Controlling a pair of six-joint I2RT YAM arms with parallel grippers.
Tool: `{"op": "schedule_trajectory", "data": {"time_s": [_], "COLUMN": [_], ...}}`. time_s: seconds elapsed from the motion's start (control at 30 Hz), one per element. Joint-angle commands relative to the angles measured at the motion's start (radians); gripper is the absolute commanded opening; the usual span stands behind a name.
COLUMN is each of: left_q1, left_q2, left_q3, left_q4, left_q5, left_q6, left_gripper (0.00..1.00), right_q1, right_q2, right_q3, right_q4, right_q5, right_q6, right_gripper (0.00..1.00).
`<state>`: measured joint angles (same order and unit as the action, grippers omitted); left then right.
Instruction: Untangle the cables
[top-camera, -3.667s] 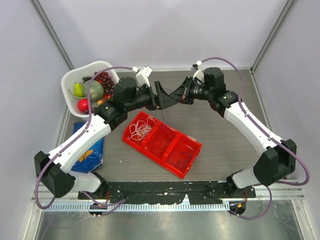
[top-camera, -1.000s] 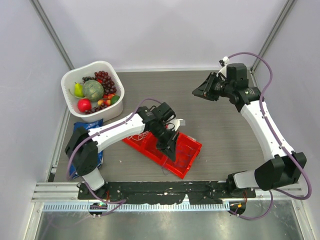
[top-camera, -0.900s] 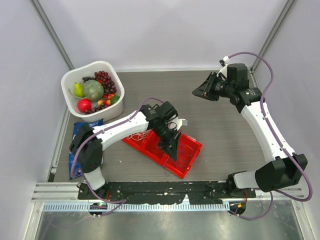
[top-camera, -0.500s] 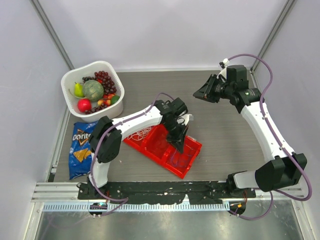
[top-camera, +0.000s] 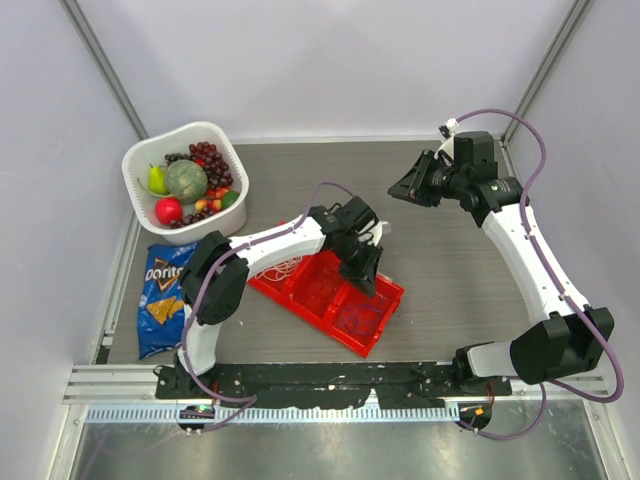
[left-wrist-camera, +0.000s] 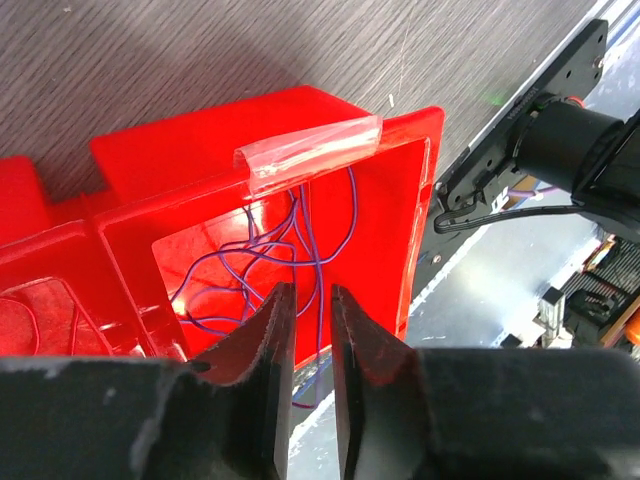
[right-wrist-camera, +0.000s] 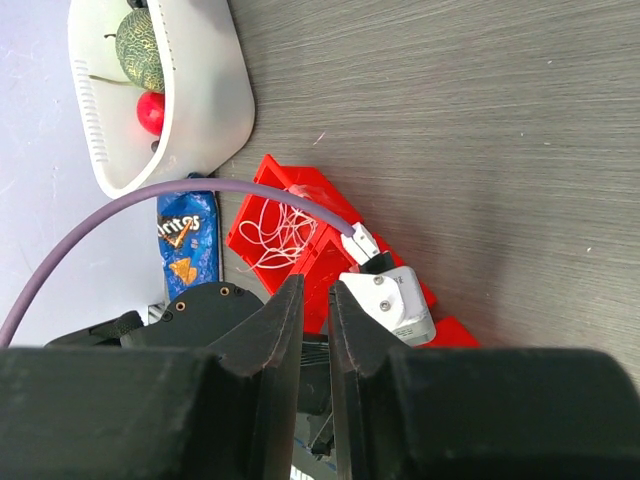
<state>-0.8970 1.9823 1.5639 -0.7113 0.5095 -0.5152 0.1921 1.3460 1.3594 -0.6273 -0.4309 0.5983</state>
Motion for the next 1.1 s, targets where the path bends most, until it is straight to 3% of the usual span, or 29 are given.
{"op": "schedule_trajectory", "data": {"time_s": [0.0,0.17,0.4,0.57,0.73,0.9,0.93,1.07], "left_q1": [0.003,0.003,0.003,0.012,0.026,0.026,0.026,0.027], "left_q2": [-0.046,-0.128,-0.289,-0.469,-0.649,-0.807,-0.847,-0.999], "left_q3": [-0.001,-0.027,-0.008,-0.005,-0.008,-0.036,-0.06,-0.171], "left_q4": [0.009,-0.001,0.003,0.038,0.087,0.185,0.229,0.438], "left_q5": [0.018,-0.016,-0.057,-0.182,-0.377,-0.581,-0.606,-0.741], "left_q6": [0.046,0.054,0.03,0.041,0.055,0.078,0.089,0.136], "left_gripper": [0.29,0.45,0.5,0.55,0.75,0.9,0.98,1.0], "right_q1": [-0.006,-0.006,-0.006,-0.006,-0.006,-0.006,-0.006,-0.006], "right_q2": [-0.039,-0.034,-0.028,-0.034,-0.071,-0.14,-0.171,-0.266], "right_q3": [0.023,0.02,0.026,0.053,0.105,0.118,0.115,0.087], "right_q4": [0.0,0.001,-0.005,-0.054,-0.118,-0.172,-0.173,-0.123], "right_q5": [0.009,0.007,0.015,0.09,0.246,0.386,0.408,0.402], "right_q6": [-0.017,-0.015,-0.017,-0.049,-0.104,-0.141,-0.144,-0.178], "right_gripper": [0.22,0.22,0.21,0.22,0.23,0.39,0.42,0.5]}}
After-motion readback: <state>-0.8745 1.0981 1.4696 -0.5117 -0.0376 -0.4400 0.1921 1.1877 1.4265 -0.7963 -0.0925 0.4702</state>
